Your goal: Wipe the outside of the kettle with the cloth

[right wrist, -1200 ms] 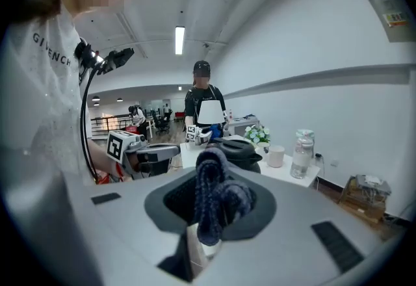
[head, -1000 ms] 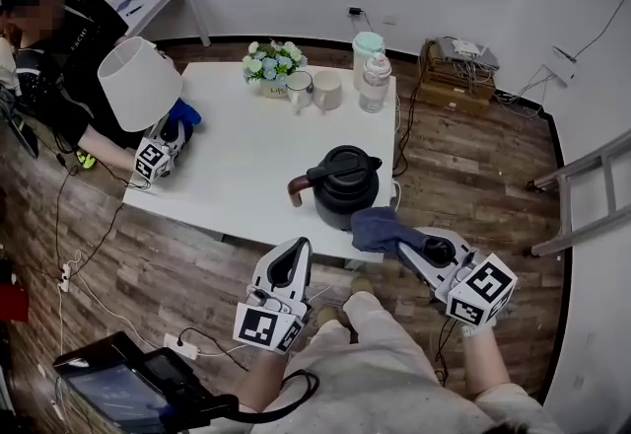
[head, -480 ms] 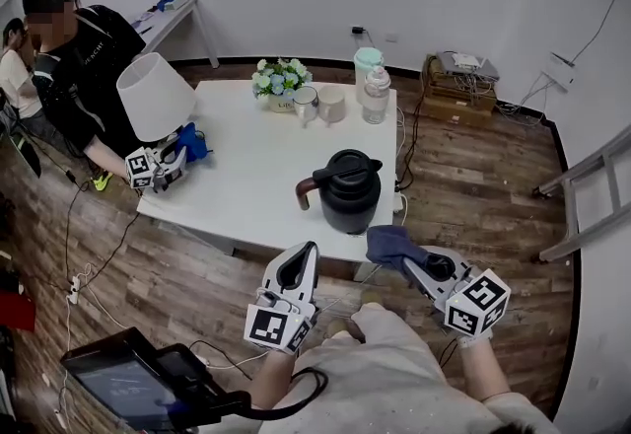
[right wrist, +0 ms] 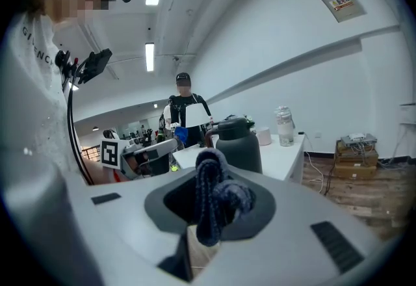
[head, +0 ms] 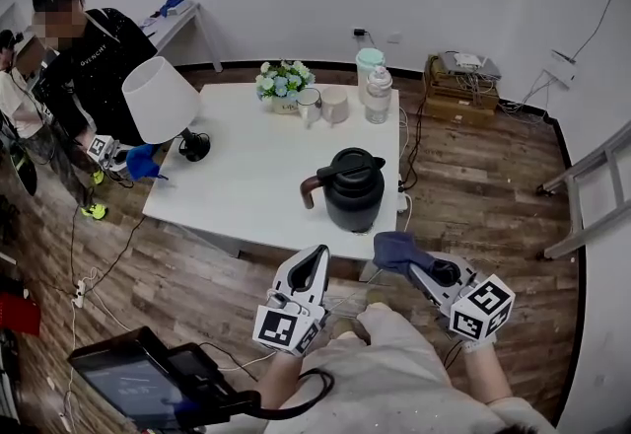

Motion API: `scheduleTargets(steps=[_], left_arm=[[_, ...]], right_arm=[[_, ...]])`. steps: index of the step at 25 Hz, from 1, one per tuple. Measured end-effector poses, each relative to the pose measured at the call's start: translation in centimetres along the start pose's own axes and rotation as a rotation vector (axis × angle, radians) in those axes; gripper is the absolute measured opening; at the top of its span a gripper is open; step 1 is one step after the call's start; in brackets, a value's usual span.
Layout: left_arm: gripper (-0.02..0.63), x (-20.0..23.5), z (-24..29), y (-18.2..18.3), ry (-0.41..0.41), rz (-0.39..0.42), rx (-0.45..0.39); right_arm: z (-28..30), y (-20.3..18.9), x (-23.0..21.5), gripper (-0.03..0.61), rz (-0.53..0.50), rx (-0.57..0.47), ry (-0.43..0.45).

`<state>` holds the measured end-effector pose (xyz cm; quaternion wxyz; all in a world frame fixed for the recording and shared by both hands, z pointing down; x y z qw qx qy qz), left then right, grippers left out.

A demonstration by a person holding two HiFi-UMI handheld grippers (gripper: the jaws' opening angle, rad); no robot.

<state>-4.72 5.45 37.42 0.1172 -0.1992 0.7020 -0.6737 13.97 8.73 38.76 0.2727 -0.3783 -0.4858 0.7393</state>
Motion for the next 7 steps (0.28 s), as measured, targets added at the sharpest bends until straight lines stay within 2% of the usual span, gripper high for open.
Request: scheduleTargets(steps=[7], left_arm=[[0.008, -0.22, -0.19, -0.71, -0.019, 0.001, -0.006]], right_arm=[[-0.35, -0.07, 0.16, 0.063, -0.007, -0.007, -0.004]])
Point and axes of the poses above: the fingertips, and each gripper's own axes: z forward along the fingers, x to its left, y out of its top, the point moved 2 cm from there along -z, backward along the fingers, and after that the axes turned 11 degrees about y, right-handed, at the moved point
